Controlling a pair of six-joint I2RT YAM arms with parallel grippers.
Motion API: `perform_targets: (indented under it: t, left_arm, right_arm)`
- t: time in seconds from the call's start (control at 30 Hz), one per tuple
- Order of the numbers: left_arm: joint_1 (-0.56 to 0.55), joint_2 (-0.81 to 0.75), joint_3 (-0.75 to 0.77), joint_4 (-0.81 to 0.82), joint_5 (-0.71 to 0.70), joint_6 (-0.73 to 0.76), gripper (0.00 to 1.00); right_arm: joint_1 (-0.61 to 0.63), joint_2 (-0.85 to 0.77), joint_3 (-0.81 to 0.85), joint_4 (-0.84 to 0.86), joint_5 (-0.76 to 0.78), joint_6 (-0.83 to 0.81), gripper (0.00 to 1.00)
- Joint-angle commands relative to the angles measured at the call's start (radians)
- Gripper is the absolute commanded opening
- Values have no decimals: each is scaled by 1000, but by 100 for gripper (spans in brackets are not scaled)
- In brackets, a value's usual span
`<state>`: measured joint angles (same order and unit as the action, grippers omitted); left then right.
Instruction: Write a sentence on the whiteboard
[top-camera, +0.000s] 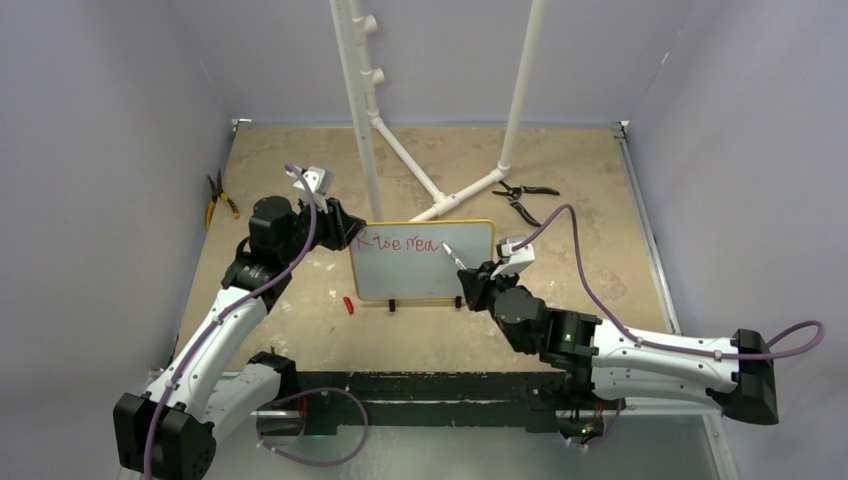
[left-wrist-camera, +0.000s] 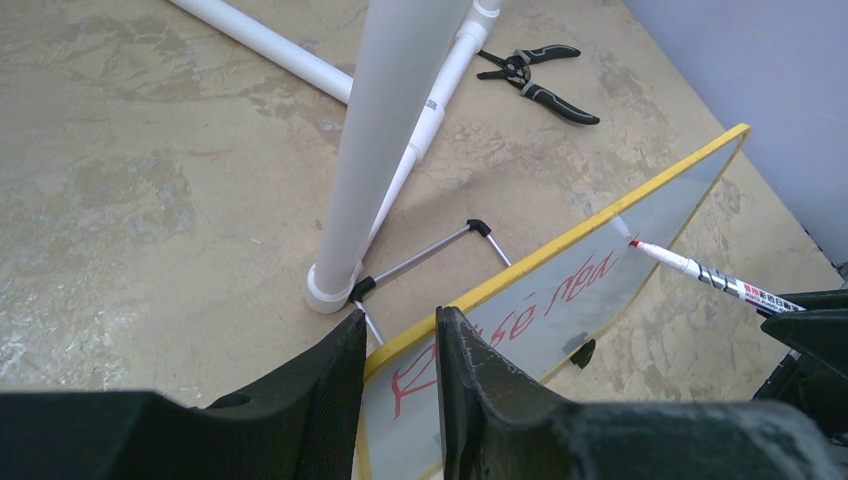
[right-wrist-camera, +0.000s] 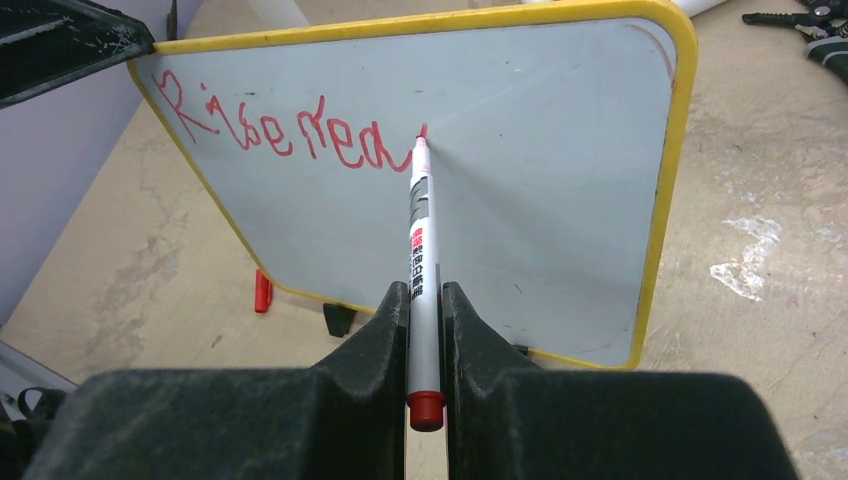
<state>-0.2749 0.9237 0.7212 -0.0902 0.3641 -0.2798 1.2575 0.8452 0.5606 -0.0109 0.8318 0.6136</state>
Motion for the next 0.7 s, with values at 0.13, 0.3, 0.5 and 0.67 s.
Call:
perform_targets:
  t: [0.13,0.3,0.5,0.67]
  left_arm:
    - [0,7,-14,-5,35,-16,29]
    - [0,6,-14,-5,35,-16,30]
    - [0,4,-14,-4,37,-18,30]
    - [0,3,-14,-4,39,-19,29]
  right_arm:
    - [-6,30,28,104,41,-69,0]
    - [-6,46,25,72,17,-40,0]
    - [-6,35,14,13,-9,12,0]
    - [-6,15,15,-47,2,35,0]
